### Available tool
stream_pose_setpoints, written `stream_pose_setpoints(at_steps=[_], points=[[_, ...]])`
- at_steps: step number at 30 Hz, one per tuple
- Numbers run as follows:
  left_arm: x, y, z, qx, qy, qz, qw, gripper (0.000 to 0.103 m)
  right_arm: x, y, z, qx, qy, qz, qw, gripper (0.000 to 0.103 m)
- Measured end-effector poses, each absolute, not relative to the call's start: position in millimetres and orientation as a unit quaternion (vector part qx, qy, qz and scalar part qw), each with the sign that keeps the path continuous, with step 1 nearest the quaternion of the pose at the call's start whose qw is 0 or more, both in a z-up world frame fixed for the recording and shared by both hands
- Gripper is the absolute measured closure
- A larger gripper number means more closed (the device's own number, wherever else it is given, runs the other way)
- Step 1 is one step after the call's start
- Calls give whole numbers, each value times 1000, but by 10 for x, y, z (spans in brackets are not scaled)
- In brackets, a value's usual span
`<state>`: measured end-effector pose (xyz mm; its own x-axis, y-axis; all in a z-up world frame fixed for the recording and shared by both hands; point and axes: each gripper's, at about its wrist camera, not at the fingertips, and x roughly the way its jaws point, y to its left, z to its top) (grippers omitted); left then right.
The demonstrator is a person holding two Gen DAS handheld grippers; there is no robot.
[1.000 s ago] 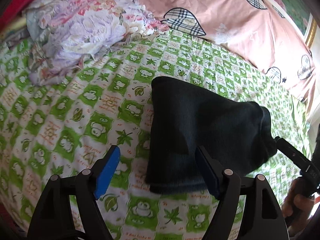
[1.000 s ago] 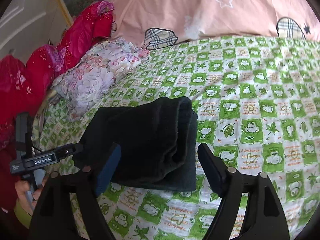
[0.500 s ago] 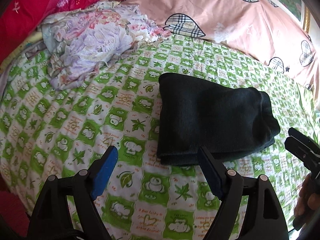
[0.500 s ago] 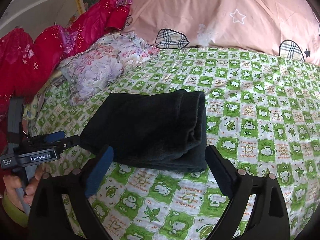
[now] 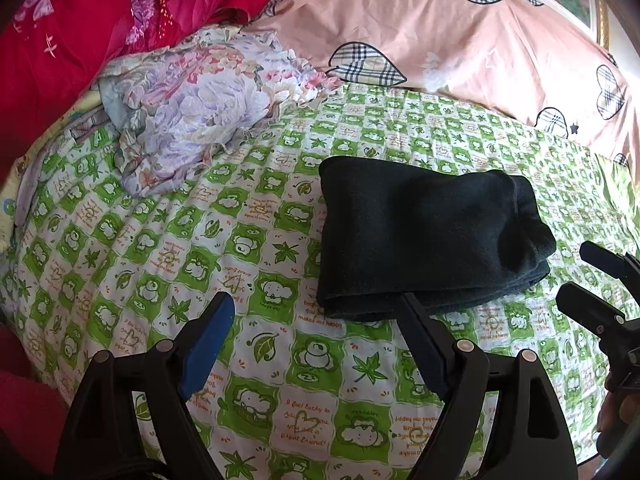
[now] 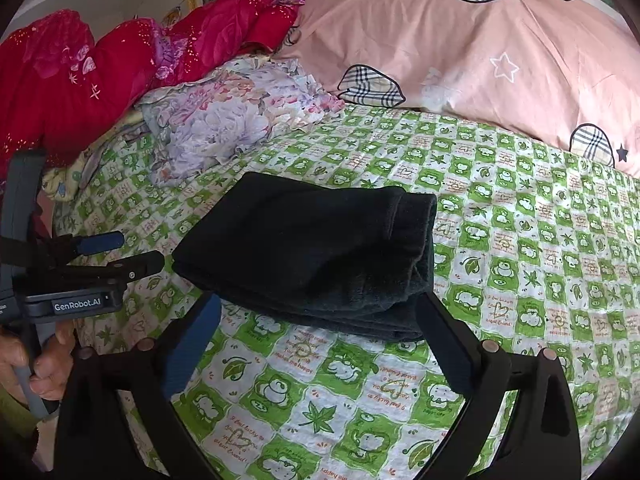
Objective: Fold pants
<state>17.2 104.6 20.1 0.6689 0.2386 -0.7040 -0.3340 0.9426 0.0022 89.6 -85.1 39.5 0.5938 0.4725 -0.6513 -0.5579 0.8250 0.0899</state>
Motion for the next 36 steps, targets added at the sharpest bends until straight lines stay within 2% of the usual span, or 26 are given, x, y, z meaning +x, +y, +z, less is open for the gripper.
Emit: stream_pose_setpoints(at_steps=[36], points=[[167,1055,104,-53,383,163,908,18,910,-761,239,-68,365,293,881,4]])
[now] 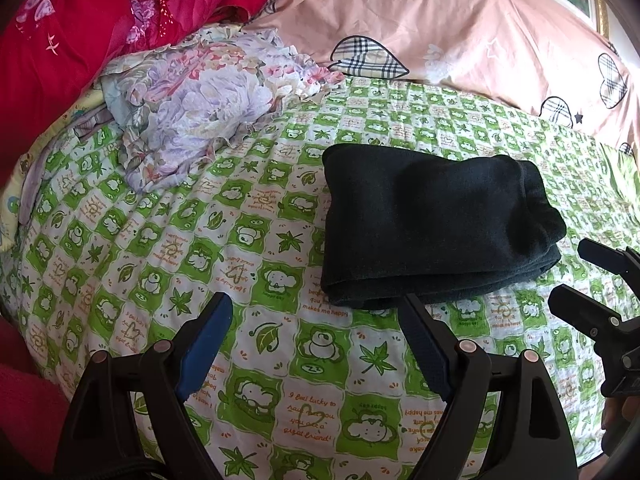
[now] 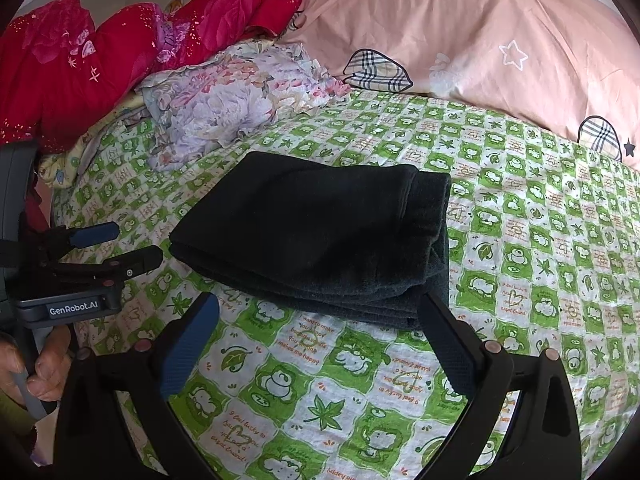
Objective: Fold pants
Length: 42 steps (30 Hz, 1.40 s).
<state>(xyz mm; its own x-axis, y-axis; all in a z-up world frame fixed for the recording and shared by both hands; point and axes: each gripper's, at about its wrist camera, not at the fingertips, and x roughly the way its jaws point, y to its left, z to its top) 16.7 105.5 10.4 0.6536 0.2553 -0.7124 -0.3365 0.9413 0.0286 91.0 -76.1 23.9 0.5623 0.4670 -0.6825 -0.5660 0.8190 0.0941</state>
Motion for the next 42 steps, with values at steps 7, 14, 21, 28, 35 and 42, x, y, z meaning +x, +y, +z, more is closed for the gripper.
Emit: stream_pose_setpoints(at_steps=[7,14,21,28,35,42], points=[[167,1066,67,-55,382,162,908,18,923,-754,209,-60,366,291,882,4],[146,1070,81,-59,367,160,915,18,925,-764,200,-51,359,291,885,4],[128,1071,101,-62,352,158,920,18,938,-757,189,-41,357,291,887,3],[128,1055,104,-61,347,156,923,18,937,-748,182,-35,353,292,888,3],[145,1058,93,-59,348,155,923,18,952,-740,183,-31,352,295,888,3],[165,1041,85,-53,346,152,924,18,951,-732,177,-30,352,294,888,3]])
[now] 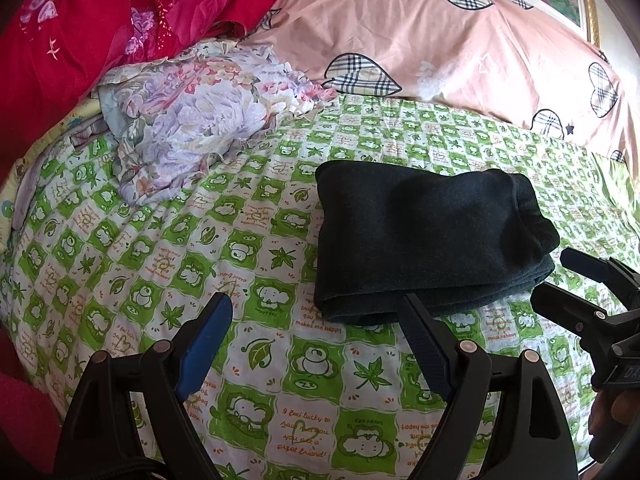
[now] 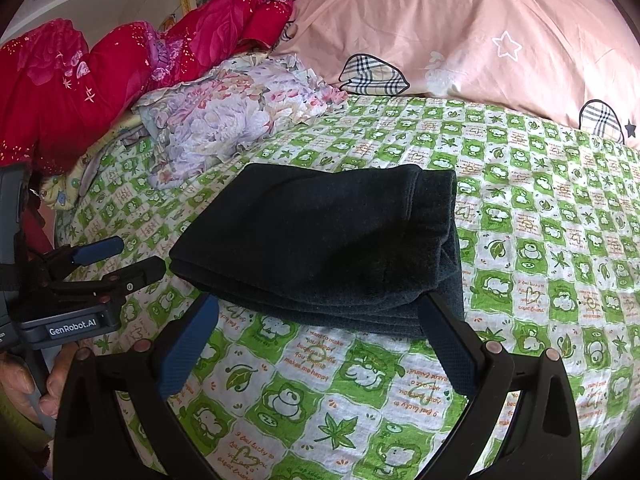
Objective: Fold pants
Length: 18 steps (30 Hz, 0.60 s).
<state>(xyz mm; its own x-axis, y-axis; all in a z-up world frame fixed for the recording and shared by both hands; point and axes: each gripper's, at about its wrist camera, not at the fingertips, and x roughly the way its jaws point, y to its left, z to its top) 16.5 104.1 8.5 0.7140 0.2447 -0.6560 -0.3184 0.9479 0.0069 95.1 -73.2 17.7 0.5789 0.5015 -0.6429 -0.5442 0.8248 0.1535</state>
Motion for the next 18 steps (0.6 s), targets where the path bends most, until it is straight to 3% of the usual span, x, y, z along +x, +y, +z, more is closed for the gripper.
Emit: stream_pose_setpoints(at_steps=[18], points=[[178,1027,89,-51,346,149,925,17,952,-710,187,-31,351,295,888,3]])
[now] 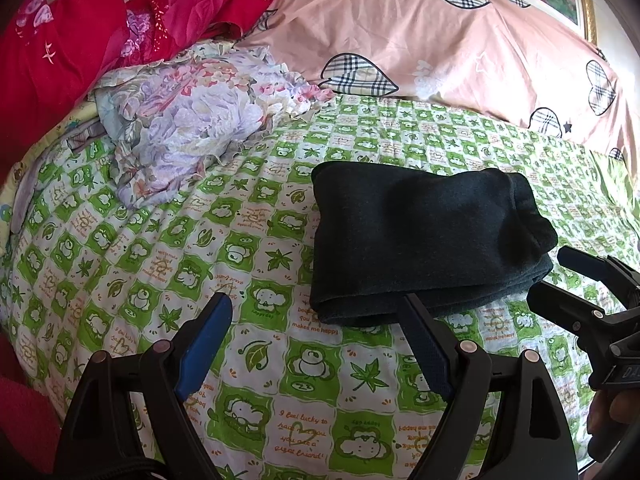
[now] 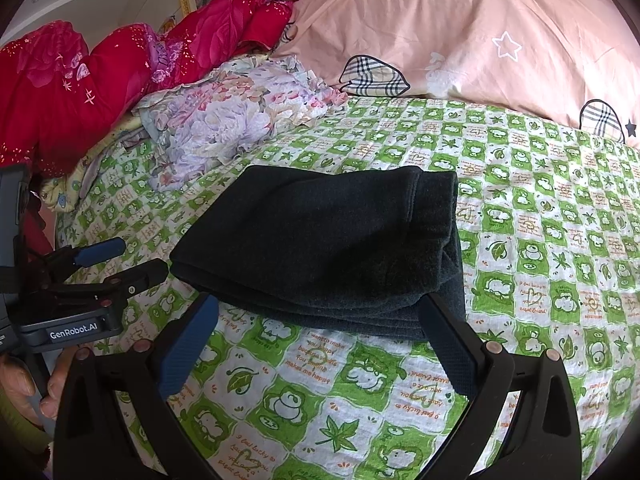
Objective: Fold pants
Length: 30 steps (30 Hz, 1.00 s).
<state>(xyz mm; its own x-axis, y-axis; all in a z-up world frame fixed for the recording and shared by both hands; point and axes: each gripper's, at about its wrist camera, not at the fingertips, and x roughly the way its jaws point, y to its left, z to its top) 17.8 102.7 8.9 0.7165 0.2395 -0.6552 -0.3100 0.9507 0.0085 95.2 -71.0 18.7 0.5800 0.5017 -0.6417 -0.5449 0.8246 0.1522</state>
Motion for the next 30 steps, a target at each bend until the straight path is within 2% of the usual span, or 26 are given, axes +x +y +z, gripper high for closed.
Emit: stream_pose_setpoints(at_steps=[30], points=[[117,919,214,-36,336,135,932,16,877,-716,292,-21,336,293,895,3]])
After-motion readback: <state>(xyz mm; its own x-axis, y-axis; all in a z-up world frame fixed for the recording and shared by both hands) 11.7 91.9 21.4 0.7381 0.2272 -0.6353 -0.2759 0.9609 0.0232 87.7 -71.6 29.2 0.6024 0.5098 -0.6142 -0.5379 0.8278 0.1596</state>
